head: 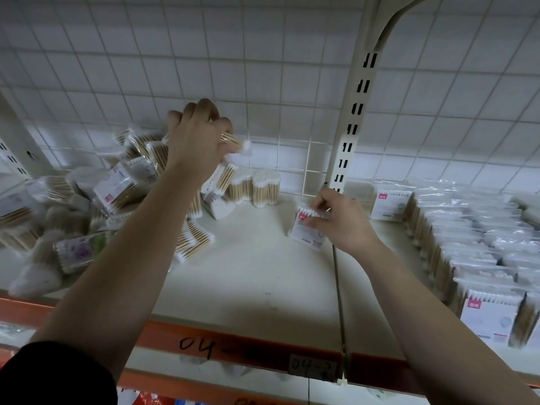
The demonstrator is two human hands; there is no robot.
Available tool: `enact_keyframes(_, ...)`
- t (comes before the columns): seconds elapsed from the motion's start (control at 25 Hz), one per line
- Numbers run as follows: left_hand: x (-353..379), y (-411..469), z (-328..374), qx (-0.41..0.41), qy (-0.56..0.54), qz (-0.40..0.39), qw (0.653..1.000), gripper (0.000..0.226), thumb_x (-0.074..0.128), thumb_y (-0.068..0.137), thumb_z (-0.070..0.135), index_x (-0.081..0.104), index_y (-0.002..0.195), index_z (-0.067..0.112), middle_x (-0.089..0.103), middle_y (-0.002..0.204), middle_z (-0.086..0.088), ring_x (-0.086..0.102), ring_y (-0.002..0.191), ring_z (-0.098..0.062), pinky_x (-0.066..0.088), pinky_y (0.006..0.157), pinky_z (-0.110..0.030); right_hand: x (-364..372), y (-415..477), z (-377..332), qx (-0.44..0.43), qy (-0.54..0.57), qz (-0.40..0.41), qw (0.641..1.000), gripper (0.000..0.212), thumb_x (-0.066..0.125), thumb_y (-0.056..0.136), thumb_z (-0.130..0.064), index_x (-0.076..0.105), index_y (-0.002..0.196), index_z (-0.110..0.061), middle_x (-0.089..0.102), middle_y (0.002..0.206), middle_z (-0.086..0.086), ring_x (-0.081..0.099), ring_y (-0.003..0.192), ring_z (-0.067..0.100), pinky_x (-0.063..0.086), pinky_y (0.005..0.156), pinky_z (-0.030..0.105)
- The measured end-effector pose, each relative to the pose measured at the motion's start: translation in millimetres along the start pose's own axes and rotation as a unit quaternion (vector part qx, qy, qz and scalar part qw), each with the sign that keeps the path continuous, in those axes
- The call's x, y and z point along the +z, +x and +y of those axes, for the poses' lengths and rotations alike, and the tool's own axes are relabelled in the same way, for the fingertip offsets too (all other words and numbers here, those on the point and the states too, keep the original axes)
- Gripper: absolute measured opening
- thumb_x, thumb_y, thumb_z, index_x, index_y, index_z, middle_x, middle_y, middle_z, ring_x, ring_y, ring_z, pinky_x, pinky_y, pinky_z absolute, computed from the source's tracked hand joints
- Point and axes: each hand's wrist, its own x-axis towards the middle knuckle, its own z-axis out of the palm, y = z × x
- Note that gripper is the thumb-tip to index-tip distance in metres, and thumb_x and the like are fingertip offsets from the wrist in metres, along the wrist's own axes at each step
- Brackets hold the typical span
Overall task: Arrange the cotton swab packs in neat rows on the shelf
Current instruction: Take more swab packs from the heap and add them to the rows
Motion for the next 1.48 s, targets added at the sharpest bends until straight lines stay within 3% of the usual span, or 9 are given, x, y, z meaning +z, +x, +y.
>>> enact_keyframes(0.2, -8, -13, 30, 0.026, -0.186, 0.065, 0.98, 0.035, 0.062, 0.085, 0.044, 0.064, 0.098, 0.012, 0.063, 0.099, -0.006, 0.054, 0.096, -0.028, 0.032, 0.081, -0.035, -18, -2, -5, 0.003, -0.008, -0.025, 1.0, 0.027, 0.075, 0.078, -0.02, 0.057, 0.098, -0.02, 0.06, 0.088, 0.0, 0.055, 0.072, 0.018, 0.036, 0.052, 0.012)
enact_keyframes(0.32, -3, -32, 56, -0.052, -0.381, 0.025, 0.923, 0.024, 0.062, 0.09, 0.036, 0.061, 0.099, 0.014, 0.064, 0.088, 0.006, 0.062, 0.08, -0.02, 0.047, 0.071, -0.031, -36, -3, -8, 0.01, -0.03, -0.026, 0.999, 0.037, 0.074, 0.079, -0.024, 0.058, 0.112, -0.025, 0.057, 0.089, -0.002, 0.054, 0.079, 0.016, 0.037, 0.056, 0.014)
enact_keyframes(0.52, 7, -52, 104, -0.218, -0.695, -0.122, 0.675, 0.017, 0.058, 0.094, 0.02, 0.056, 0.097, 0.004, 0.07, 0.093, -0.008, 0.069, 0.084, -0.022, 0.058, 0.06, -0.032, -75, -9, -2, 0.003, -0.089, -0.016, 0.996, 0.009, 0.068, 0.082, -0.027, 0.06, 0.079, -0.024, 0.051, 0.065, -0.009, 0.045, 0.061, 0.01, 0.031, 0.049, 0.019)
enact_keyframes(0.72, 5, -55, 140, -0.304, -0.774, -0.147, 0.536, 0.026, 0.058, 0.091, 0.028, 0.066, 0.096, 0.004, 0.072, 0.096, -0.011, 0.069, 0.095, -0.025, 0.058, 0.072, -0.032, -109, -15, 16, 0.005, -0.112, -0.004, 0.994, 0.014, 0.073, 0.077, -0.032, 0.061, 0.081, -0.025, 0.057, 0.071, -0.009, 0.051, 0.066, 0.01, 0.038, 0.058, 0.023)
enact_keyframes(0.8, 6, -54, 151, -0.337, -0.77, -0.14, 0.523, 0.024, 0.061, 0.09, 0.026, 0.067, 0.086, 0.003, 0.073, 0.085, -0.008, 0.07, 0.088, -0.023, 0.058, 0.074, -0.034, -123, -17, 26, 0.008, -0.127, -0.017, 0.992, 0.016, 0.073, 0.077, -0.033, 0.061, 0.083, -0.024, 0.058, 0.072, -0.009, 0.051, 0.066, 0.008, 0.036, 0.055, 0.02)
enact_keyframes(0.92, 10, -58, 165, -0.315, -0.751, -0.165, 0.557, 0.003, 0.069, 0.083, 0.009, 0.071, 0.085, 0.006, 0.072, 0.08, -0.003, 0.068, 0.086, -0.018, 0.053, 0.085, -0.033, -143, -17, 41, 0.022, -0.121, -0.021, 0.992, 0.02, 0.075, 0.076, -0.032, 0.062, 0.087, -0.022, 0.057, 0.075, -0.009, 0.049, 0.065, 0.005, 0.037, 0.056, 0.02)
enact_keyframes(1.04, 10, -62, 176, -0.322, -0.717, -0.208, 0.582, 0.017, 0.072, 0.077, 0.004, 0.07, 0.088, 0.018, 0.07, 0.08, 0.004, 0.064, 0.085, -0.012, 0.043, 0.083, -0.026, -155, -12, 55, 0.028, -0.136, -0.035, 0.99, 0.022, 0.075, 0.075, -0.031, 0.058, 0.087, -0.023, 0.057, 0.08, -0.005, 0.049, 0.067, 0.005, 0.036, 0.055, 0.02)
enact_keyframes(1.36, 19, -74, 196, -0.352, -0.762, -0.185, 0.512, 0.051, 0.061, 0.078, -0.013, 0.058, 0.123, 0.011, 0.063, 0.099, -0.008, 0.064, 0.092, -0.022, 0.057, 0.075, -0.028, -163, 9, 76, -0.003, -0.146, -0.052, 0.988, 0.028, 0.078, 0.073, -0.025, 0.062, 0.094, -0.016, 0.062, 0.093, 0.003, 0.053, 0.074, 0.019, 0.038, 0.059, 0.022)
enact_keyframes(1.48, 20, -77, 196, -0.334, -0.756, -0.196, 0.528, 0.037, 0.061, 0.064, -0.003, 0.067, 0.1, 0.004, 0.068, 0.087, -0.009, 0.066, 0.083, -0.024, 0.057, 0.071, -0.031, -160, 19, 77, -0.037, -0.167, -0.055, 0.984, 0.031, 0.079, 0.073, -0.022, 0.066, 0.1, -0.013, 0.063, 0.092, 0.005, 0.05, 0.072, 0.017, 0.037, 0.06, 0.024)
